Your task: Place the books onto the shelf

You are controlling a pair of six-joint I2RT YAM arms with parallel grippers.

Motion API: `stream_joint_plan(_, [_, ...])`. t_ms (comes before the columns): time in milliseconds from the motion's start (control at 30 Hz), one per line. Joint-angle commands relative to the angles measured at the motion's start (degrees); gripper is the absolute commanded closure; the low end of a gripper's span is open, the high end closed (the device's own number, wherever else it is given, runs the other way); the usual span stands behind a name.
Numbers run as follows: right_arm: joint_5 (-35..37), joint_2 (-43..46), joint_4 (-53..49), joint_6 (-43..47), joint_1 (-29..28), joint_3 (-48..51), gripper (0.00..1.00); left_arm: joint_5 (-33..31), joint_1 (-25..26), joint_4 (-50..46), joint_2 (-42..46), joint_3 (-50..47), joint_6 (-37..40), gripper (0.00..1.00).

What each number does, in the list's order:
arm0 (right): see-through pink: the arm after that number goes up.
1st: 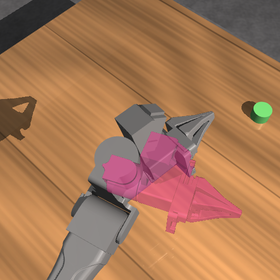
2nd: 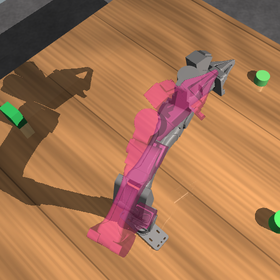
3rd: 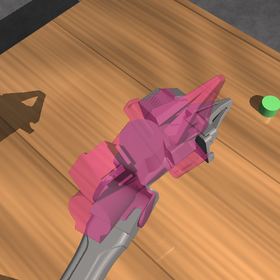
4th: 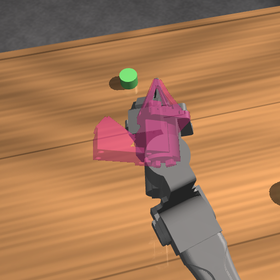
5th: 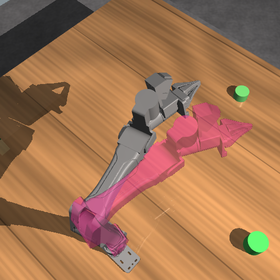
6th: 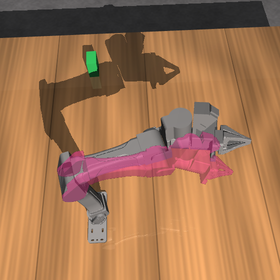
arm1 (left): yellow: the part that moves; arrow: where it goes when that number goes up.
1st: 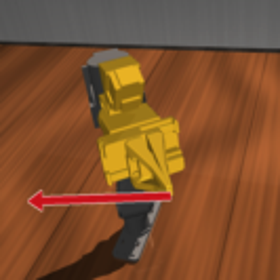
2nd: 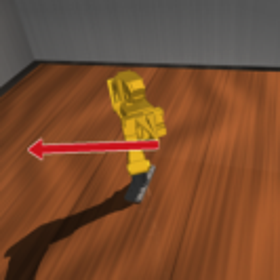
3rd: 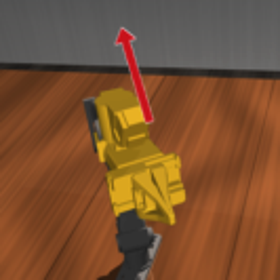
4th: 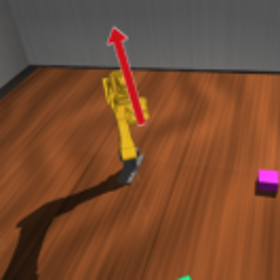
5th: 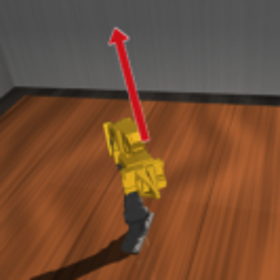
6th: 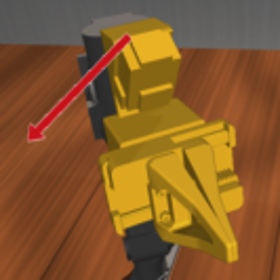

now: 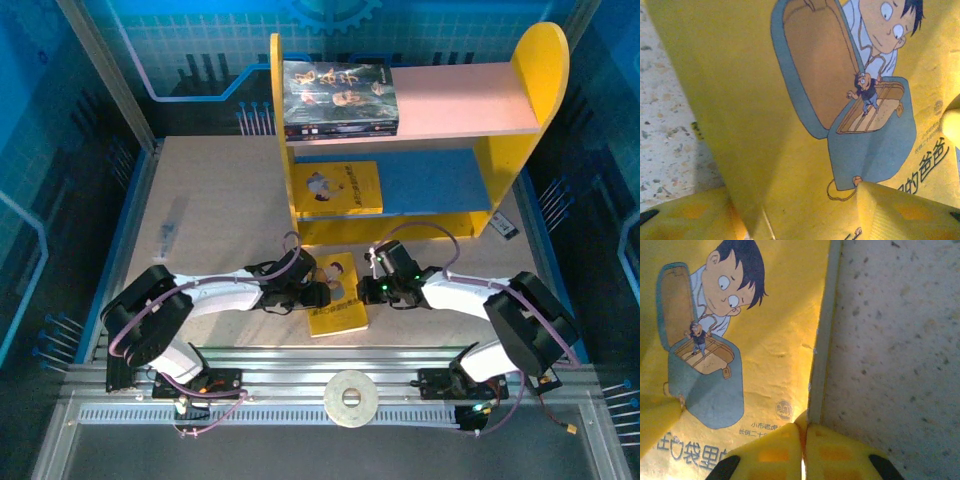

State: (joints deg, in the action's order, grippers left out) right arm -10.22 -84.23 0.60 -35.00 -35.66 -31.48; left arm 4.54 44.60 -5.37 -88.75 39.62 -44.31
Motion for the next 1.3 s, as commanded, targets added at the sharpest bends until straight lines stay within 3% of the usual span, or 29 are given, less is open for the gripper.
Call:
stream_joint_plan(0, [0.34, -7.51, -1.56, -1.56, -4.22, 2.88, 0.92, 5.38, 0.63, 11.01, -0.68, 0.74, 0.11, 0.41])
stream_joint_plan(167, [0.04, -9.8, -0.91, -1.17, -4.42, 1.31, 0.92, 4.42, 0.59, 8.37, 5.45, 2.39, 1.47, 0.41])
stream_joint_plan(500, [-0.2, -9.17, -1.29, -0.37, -3.86, 0.46, 0.87, 1.65, 0.59, 3.12, 8.81, 2.95, 2.95, 0.44])
stream_joint_plan(567, [-0.32, -8.32, -1.48, 0.0, -3.47, 0.72, 0.84, 0.95, 0.62, 2.49, 9.24, 2.75, 3.18, 0.48])
stream_joint_plan(833, [-0.24, -3.34, -4.53, 1.42, -1.85, 0.61, 0.72, 0.37, 0.61, 2.77, 9.3, 3.35, 3.16, 0.86])
stream_joint_plan(933, [-0.67, 0.81, -6.64, 2.16, -0.8, 1.01, 0.67, 0.66, 0.59, 2.31, 10.28, 4.03, 3.15, 0.96])
stream_joint_plan(1000, [-0.94, 4.73, -8.34, 2.6, 0.01, 1.41, 0.65, 0.88, 0.86, 1.53, 11.77, 4.63, 2.92, 1.0])
stream_joint_plan(1267, [-2.3, 26.36, -21.08, 5.28, 7.46, 1.71, 0.61, -8.49, 8.41, -1.6, 20.84, 10.31, 2.73, 1.0])
